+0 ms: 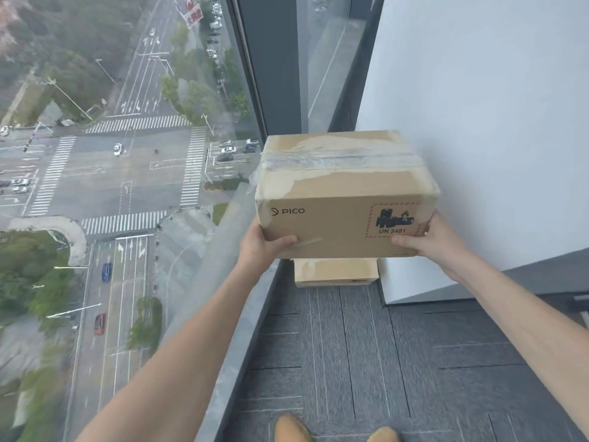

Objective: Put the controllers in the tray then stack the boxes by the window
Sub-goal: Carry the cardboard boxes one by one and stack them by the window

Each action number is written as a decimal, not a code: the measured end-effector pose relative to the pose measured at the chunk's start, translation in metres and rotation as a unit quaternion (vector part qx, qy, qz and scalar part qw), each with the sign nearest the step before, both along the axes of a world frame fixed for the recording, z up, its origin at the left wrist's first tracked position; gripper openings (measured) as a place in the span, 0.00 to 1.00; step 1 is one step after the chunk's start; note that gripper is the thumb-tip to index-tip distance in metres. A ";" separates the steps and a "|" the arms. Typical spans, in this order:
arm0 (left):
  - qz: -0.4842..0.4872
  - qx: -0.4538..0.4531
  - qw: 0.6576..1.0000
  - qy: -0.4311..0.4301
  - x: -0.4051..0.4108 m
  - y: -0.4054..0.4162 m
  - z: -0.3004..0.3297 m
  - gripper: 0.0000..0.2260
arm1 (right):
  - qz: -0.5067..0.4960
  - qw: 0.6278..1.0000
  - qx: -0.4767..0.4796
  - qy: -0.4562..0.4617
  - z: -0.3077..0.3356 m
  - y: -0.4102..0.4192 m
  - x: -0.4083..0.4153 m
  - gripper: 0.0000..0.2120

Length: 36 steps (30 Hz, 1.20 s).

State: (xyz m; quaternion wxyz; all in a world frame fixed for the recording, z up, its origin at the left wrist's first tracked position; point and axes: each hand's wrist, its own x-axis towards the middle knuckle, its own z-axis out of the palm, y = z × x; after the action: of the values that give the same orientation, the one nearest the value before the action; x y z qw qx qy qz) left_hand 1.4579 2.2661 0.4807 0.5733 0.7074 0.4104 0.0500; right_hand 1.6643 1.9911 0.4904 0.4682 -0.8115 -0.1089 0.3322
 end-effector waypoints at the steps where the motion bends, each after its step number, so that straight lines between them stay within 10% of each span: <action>1: 0.000 0.001 1.000 0.003 0.001 0.000 -0.026 0.30 | -0.006 1.000 0.000 -0.004 -0.025 -0.001 0.001 0.32; 17: 0.029 0.043 0.998 -0.047 0.005 -0.017 -0.329 0.24 | 0.016 0.997 -0.009 -0.075 -0.320 -0.006 -0.013 0.21; 36: 0.039 0.070 0.996 -0.034 0.005 -0.049 -0.383 0.29 | -0.009 0.998 -0.031 -0.061 -0.379 -0.028 -0.001 0.19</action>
State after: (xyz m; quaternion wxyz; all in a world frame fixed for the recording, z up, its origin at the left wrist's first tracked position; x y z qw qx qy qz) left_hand 1.4625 2.2173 0.0975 0.5331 0.7276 0.4134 0.1245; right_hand 1.6634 1.9629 0.1118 0.4382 -0.8454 -0.1197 0.2810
